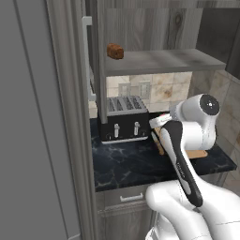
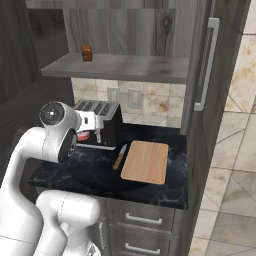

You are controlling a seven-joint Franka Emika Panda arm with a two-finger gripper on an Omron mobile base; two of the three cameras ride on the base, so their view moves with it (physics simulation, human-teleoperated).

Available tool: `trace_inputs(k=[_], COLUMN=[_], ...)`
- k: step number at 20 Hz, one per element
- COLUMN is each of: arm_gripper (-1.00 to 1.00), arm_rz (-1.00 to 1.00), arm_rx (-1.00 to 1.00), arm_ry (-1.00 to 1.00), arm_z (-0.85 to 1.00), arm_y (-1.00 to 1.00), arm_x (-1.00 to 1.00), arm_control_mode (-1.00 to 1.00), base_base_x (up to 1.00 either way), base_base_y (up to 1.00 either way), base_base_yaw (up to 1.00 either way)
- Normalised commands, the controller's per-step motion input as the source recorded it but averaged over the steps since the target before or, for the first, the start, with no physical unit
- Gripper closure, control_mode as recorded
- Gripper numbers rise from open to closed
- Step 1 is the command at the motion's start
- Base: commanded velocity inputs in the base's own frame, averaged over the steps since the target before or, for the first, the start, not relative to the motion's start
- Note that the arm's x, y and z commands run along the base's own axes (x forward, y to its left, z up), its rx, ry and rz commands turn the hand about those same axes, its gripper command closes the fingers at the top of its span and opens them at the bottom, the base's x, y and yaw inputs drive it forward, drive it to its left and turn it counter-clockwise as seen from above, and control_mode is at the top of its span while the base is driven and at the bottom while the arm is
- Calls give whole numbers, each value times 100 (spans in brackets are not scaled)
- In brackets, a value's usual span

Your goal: Pick the bread, place it on the cutting board, pick the jam, place it on the counter, and close the cabinet.

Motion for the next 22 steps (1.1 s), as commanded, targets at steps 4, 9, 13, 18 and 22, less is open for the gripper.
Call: trace_inputs(k=[4,9,13,18,22], arm_gripper=[100,100,100,100,100], arm_rz=[0,0,0,0,0], arm_rx=[0,0,0,0,0], arm_ry=[-3,-3,-2,0,0], arm_z=[-54,-51,-39,-38,-41], arm_y=[0,0,0,1,4], arm_x=[0,3,7,4,13], arm_control_mode=[-100,-100,-100,-100,-100], base_base_x=[0,0,0,0,0], base_base_y=[0,0,0,0,0], base_base_yaw=[0,0,0,0,0])
